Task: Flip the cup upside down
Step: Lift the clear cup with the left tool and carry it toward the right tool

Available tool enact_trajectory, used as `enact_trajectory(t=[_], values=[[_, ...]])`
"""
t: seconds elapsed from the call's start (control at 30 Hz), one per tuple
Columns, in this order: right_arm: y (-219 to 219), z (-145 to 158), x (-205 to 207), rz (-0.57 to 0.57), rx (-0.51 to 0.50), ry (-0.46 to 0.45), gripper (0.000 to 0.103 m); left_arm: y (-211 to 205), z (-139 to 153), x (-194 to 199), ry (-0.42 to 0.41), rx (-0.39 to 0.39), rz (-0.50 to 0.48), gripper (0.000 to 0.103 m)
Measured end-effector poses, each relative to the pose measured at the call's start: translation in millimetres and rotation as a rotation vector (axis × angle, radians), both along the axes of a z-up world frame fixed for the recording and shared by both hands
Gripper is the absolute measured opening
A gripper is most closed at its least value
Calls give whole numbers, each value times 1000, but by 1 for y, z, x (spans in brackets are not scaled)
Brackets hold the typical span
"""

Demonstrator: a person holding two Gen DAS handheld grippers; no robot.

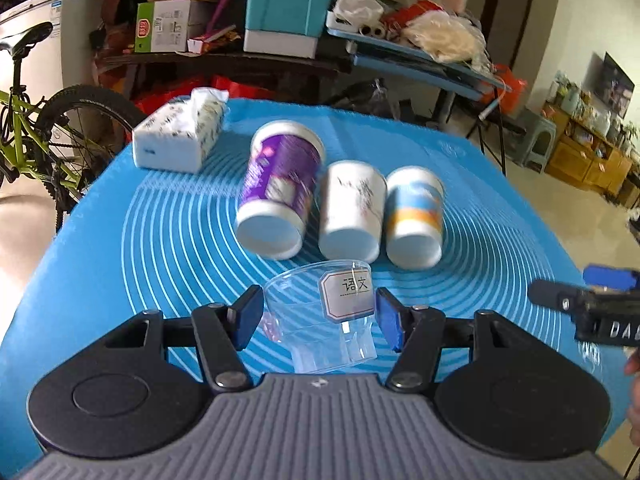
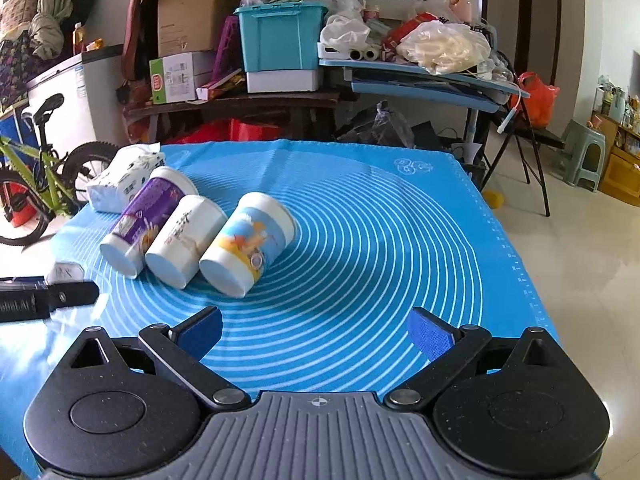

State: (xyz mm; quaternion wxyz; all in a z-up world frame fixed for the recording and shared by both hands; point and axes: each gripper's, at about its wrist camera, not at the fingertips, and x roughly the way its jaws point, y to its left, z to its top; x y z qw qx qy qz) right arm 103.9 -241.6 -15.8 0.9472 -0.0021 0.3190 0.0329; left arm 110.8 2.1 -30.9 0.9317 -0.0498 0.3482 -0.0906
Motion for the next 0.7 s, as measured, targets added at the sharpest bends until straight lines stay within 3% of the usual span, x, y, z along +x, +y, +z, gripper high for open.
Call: enact_trajectory(t=[0.23, 0.5, 0.63, 0.7], values=[[0, -5, -8, 10, -4, 26, 100, -11, -20, 0, 46, 6, -25, 62], [2, -11, -8, 15, -10, 51, 100, -12, -22, -6, 40, 19, -25, 65], [2, -13, -8, 21, -12, 57, 100, -13, -22, -7, 44, 22, -12, 69], [3, -13, -7, 25, -15, 59, 100, -13, -22, -7, 44, 21, -18, 77]])
